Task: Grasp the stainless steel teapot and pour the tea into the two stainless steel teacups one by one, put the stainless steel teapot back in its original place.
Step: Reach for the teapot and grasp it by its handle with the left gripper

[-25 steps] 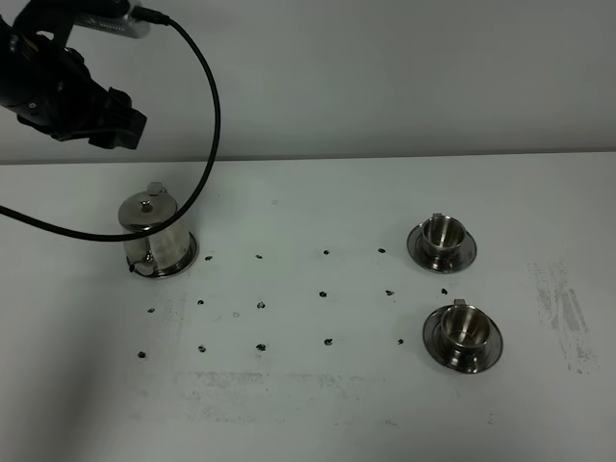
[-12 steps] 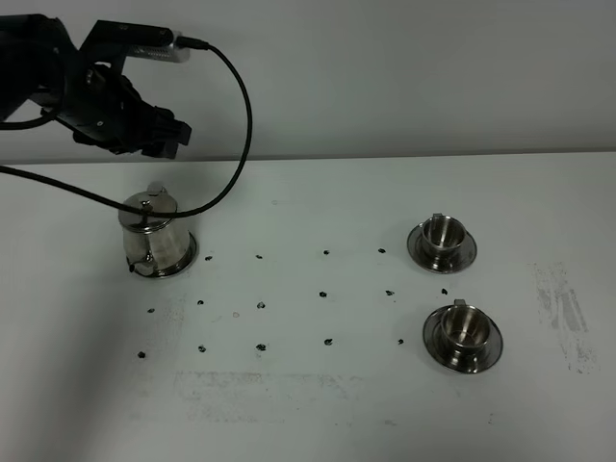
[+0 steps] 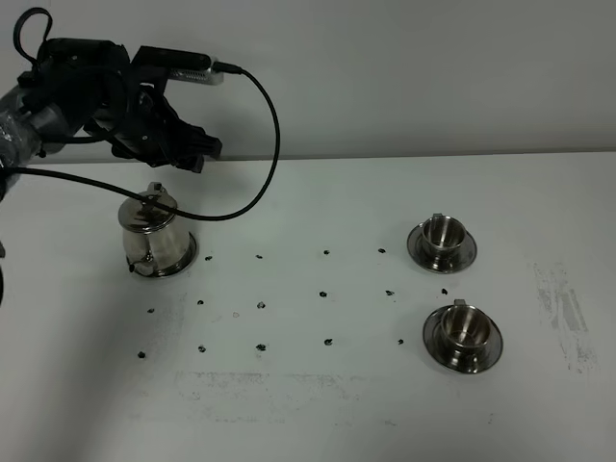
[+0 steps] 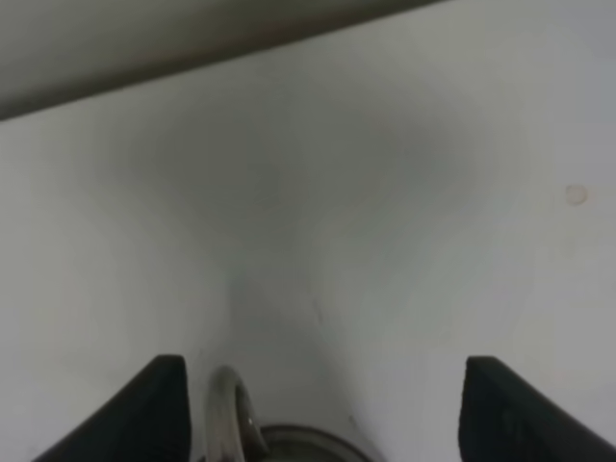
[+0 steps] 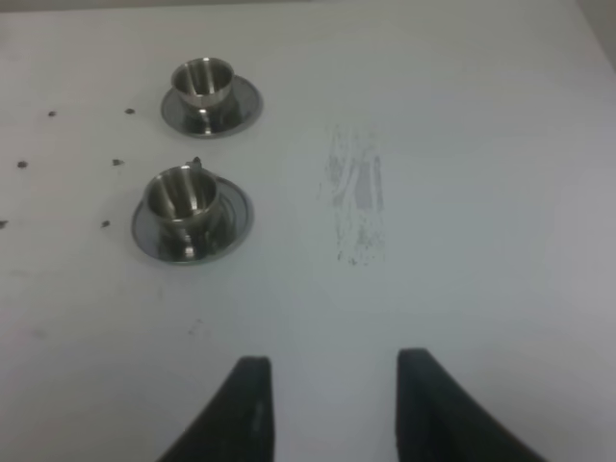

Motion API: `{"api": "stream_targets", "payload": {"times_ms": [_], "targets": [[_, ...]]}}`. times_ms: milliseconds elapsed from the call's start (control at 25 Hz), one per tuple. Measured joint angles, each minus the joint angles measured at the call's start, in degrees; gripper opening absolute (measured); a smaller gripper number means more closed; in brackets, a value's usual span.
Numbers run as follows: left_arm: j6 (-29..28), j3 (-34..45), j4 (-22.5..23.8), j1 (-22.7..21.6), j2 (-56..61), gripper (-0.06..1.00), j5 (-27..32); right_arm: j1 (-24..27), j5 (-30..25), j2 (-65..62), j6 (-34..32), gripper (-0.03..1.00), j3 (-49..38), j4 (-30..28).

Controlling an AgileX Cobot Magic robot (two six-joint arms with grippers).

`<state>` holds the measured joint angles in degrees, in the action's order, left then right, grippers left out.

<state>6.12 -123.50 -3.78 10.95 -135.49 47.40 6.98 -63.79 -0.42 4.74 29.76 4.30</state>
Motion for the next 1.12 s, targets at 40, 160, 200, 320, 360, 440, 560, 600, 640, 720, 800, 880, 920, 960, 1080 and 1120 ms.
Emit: {"api": "stream_targets", "payload": {"times_ms": [40, 160, 200, 320, 360, 440, 560, 600, 640, 720, 800, 880, 920, 960, 1080, 1120], "targets": [[0.0, 0.0, 0.21, -0.11, -0.15, 0.6, 0.16, 0.0, 0.0, 0.0, 0.0, 0.3, 0.0, 0.0], [0.0, -0.22, 0.6, -0.55, -0.56, 0.6, 0.98, 0.0, 0.0, 0.0, 0.0, 0.3, 0.0, 0.0], [0.0, -0.28, 1.14, -0.66, -0.72, 0.6, 1.24, 0.0, 0.0, 0.0, 0.0, 0.3, 0.0, 0.0], [0.0, -0.28, 3.21, -1.18, -0.95, 0.6, 2.23, 0.0, 0.0, 0.0, 0.0, 0.3, 0.0, 0.0], [0.0, -0.28, 3.78, -1.38, -0.95, 0.6, 2.6, 0.0, 0.0, 0.0, 0.0, 0.3, 0.0, 0.0], [0.0, -0.31, 4.49, -1.57, -0.95, 0.6, 3.13, 0.0, 0.0, 0.0, 0.0, 0.3, 0.0, 0.0], [0.0, -0.35, 5.03, -1.87, -0.95, 0.6, 3.36, 0.0, 0.0, 0.0, 0.0, 0.3, 0.0, 0.0], [0.0, -0.35, 5.12, -1.87, -0.95, 0.6, 3.48, 0.0, 0.0, 0.0, 0.0, 0.3, 0.0, 0.0], [0.0, -0.35, 5.43, -1.94, -0.95, 0.6, 3.54, 0.0, 0.0, 0.0, 0.0, 0.3, 0.0, 0.0], [0.0, -0.35, 6.27, -1.94, -0.95, 0.6, 3.53, 0.0, 0.0, 0.0, 0.0, 0.3, 0.0, 0.0], [0.0, -0.35, 6.88, -1.99, -0.95, 0.6, 3.53, 0.0, 0.0, 0.0, 0.0, 0.29, 0.0, 0.0], [0.0, -0.35, 7.12, -2.19, -0.95, 0.6, 3.53, 0.0, 0.0, 0.0, 0.0, 0.29, 0.0, 0.0], [0.0, -0.35, 7.3, -2.3, -0.95, 0.6, 3.53, 0.0, 0.0, 0.0, 0.0, 0.29, 0.0, 0.0], [0.0, -0.35, 7.42, -2.43, -0.95, 0.6, 3.53, 0.0, 0.0, 0.0, 0.0, 0.29, 0.0, 0.0], [0.0, -0.35, 7.8, -2.62, -0.95, 0.6, 3.53, 0.0, 0.0, 0.0, 0.0, 0.29, 0.0, 0.0], [0.0, -0.35, 7.8, -2.7, -0.95, 0.6, 3.53, 0.0, 0.0, 0.0, 0.0, 0.29, 0.0, 0.0]]}}
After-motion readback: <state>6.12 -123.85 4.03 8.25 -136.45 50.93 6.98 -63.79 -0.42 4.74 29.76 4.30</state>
